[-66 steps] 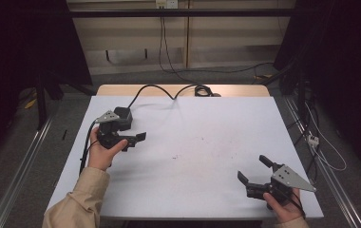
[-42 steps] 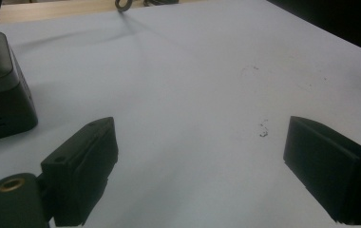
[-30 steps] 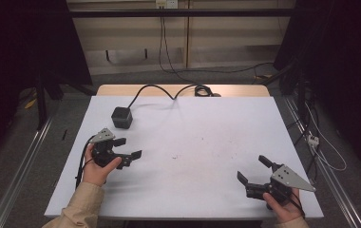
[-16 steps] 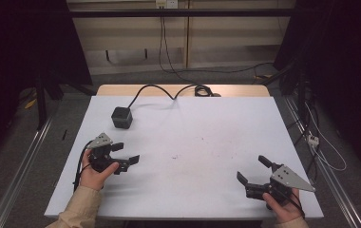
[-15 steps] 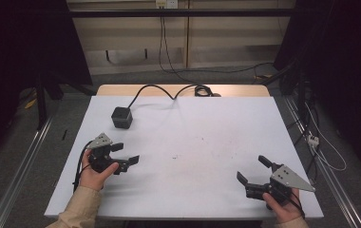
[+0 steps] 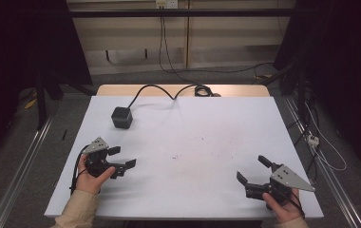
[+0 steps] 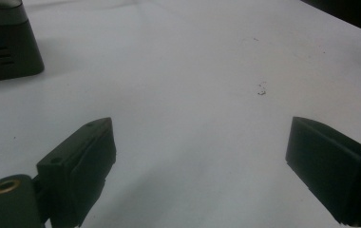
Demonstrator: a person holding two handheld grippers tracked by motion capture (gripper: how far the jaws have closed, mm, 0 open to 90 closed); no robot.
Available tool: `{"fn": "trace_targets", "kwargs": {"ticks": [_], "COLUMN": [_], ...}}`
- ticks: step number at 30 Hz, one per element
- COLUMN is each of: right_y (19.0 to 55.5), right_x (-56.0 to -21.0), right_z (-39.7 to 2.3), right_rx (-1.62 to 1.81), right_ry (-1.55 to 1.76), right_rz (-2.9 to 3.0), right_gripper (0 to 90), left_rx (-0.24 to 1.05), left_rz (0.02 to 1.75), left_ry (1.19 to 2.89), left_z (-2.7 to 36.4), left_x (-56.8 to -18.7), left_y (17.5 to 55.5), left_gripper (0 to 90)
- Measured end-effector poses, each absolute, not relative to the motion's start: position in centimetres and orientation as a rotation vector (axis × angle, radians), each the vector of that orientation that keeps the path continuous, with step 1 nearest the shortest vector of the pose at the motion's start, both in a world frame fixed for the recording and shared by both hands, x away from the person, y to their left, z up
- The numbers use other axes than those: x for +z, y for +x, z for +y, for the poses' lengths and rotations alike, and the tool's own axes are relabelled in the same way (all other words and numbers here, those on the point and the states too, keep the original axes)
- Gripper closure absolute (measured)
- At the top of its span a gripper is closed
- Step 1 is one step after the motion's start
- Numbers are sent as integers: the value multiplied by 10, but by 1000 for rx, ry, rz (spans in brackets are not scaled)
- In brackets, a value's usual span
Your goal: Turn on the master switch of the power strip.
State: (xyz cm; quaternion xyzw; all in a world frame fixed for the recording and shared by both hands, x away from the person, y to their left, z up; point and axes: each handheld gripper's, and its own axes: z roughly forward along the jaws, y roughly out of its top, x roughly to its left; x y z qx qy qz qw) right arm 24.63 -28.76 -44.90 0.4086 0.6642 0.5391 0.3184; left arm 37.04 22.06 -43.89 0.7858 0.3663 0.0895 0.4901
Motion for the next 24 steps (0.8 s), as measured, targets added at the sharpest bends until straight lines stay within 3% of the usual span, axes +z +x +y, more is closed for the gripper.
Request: {"fn": "trace_targets", "kwargs": {"ticks": [24], "right_y": [247], "right_x": [-449], "right_z": [-287], "right_rx": [1417], "right_ry": [1066], "right_rz": [1756], "right_gripper": [33], "left_rx": [243], "left_rz": [896], "left_ry": [1923], "left_z": [229], "left_x": [-446], "left_y": [360], "left_gripper": [91]}}
